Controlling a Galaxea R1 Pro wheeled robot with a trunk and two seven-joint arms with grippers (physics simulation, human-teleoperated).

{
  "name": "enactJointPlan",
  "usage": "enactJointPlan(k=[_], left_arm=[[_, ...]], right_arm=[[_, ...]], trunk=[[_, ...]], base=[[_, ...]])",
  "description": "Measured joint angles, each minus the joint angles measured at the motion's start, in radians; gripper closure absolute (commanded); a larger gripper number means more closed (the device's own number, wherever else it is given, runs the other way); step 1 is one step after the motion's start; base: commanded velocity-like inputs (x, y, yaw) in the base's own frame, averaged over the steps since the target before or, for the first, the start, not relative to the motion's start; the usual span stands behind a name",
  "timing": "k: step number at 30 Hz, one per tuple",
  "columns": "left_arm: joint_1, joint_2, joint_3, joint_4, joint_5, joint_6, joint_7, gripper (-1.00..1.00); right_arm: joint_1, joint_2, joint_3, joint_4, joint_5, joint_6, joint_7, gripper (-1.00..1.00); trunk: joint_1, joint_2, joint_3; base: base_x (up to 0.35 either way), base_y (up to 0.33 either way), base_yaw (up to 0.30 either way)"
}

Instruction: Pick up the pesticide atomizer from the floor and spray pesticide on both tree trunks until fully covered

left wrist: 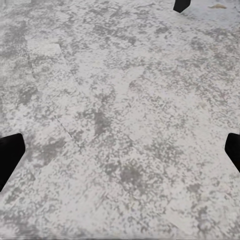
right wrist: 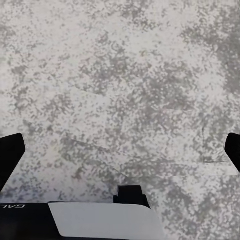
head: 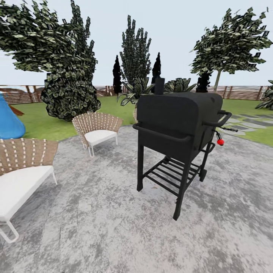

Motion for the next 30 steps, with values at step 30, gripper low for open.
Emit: enactJointPlan(k=[30], left_arm=[[0.000, -0.008, -0.003, 0.001, -0.001, 0.003, -0.002, -1.00]], right_arm=[[0.000, 0.000, 0.000, 0.000, 0.000, 0.000, 0.000, -1.00]], trunk=[[0.000, 0.000, 0.000]], base=[[0.000, 0.000, 0.286]])
